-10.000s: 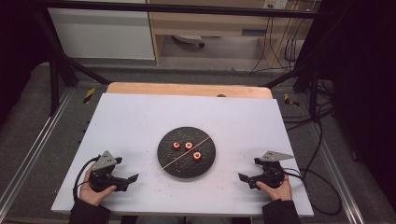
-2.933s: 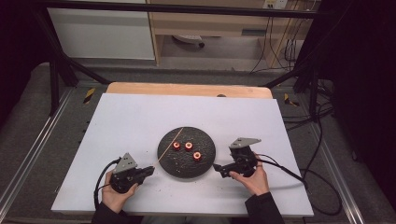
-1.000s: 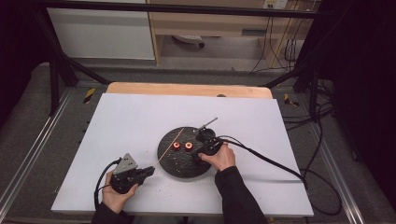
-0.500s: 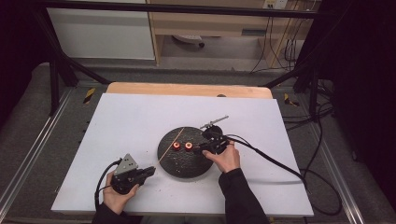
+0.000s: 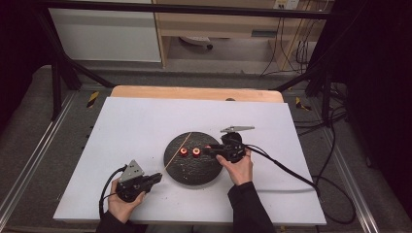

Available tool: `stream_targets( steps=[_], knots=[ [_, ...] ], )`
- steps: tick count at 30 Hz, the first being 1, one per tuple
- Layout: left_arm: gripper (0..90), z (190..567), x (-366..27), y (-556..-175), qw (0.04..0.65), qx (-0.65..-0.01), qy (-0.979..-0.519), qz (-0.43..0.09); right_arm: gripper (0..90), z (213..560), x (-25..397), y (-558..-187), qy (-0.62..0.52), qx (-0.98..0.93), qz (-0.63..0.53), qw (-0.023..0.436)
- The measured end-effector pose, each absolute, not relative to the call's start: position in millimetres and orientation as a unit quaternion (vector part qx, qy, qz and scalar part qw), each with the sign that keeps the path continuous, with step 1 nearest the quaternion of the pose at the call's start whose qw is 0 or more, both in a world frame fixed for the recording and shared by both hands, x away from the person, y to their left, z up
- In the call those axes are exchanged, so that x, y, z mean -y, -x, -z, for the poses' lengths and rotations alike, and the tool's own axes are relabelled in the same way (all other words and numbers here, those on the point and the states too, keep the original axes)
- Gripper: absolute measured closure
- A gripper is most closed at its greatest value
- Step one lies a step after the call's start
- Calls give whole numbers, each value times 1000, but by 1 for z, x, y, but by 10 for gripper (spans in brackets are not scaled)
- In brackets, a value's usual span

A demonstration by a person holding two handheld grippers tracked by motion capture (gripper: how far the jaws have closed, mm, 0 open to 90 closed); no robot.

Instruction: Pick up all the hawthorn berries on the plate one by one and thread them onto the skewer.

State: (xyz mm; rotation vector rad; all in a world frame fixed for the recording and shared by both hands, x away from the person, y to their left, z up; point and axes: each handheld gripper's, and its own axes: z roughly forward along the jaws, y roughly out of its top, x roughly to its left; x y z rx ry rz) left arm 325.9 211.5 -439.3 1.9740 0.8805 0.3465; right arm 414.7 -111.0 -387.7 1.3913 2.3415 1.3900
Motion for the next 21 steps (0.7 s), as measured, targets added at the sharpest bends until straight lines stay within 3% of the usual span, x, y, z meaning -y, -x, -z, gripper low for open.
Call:
stream_targets(
  steps=[21],
  knots=[
    [878, 440, -209, -324, 467, -360, -794, -146, 622, 397, 114, -406, -473, -647, -596, 44]
  ],
)
